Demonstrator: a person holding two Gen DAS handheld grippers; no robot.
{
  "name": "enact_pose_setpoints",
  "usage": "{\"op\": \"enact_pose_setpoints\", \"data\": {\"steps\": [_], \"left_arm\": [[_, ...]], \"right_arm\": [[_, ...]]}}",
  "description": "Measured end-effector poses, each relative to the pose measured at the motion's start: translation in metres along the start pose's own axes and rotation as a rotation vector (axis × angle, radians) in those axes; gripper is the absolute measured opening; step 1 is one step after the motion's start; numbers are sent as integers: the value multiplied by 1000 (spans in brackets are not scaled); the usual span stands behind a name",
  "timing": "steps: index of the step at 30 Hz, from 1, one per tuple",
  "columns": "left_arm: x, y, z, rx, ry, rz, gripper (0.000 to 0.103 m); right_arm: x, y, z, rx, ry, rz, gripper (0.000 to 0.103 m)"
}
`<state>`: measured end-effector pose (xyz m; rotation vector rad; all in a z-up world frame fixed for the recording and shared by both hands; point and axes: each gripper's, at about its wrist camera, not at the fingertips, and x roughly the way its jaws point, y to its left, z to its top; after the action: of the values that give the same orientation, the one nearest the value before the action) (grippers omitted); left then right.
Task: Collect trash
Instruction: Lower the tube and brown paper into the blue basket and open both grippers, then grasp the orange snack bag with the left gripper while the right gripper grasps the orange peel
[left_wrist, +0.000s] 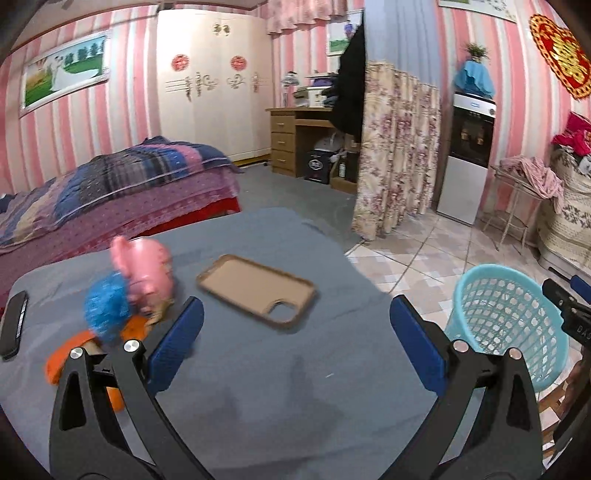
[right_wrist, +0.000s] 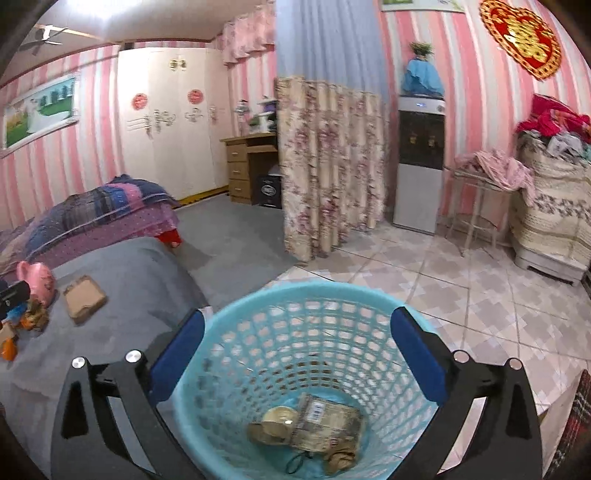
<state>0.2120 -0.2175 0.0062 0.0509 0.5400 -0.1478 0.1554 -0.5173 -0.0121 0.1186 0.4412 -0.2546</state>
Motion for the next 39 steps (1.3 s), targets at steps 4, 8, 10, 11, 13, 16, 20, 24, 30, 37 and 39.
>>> {"op": "enact_pose_setpoints", "data": {"steps": [4,8,10,11,13,16,20,24,30,37,39], "left_arm": [[-18,35,-4,-37,2,33,97],[-40,82,-9,-77,-5,95,97],[-51,108,-10,-98,-9,132,97],[-56,117,-10,-108,-12,145,97],[-65,137,-13,-128,-18,170,97],[-74,166,-17,-159,-17,213,97],[-86,202,-24,-204,-22,261,97],[-93,229,-32,-238,-21,300,98],[-99,255,-38,-262,-14,334,98],[-108,267,-44,-268,-16,374,98],[-108,271,-46,-275,-10,377,98]], "right_arm": [[-13,37,2,-44,-15,66,98],[-23,70,0,-34,-7,162,99],[-28,92,-2,-43,4,207,99],[-29,101,-2,-51,6,218,98],[-31,120,-4,-74,13,241,98],[-37,147,-8,-96,22,275,98],[-46,184,-10,-134,21,327,99],[-50,222,-8,-185,24,380,98],[-51,260,14,-157,4,476,98],[-38,282,36,-84,22,510,98],[-33,283,30,-82,25,511,98]]}}
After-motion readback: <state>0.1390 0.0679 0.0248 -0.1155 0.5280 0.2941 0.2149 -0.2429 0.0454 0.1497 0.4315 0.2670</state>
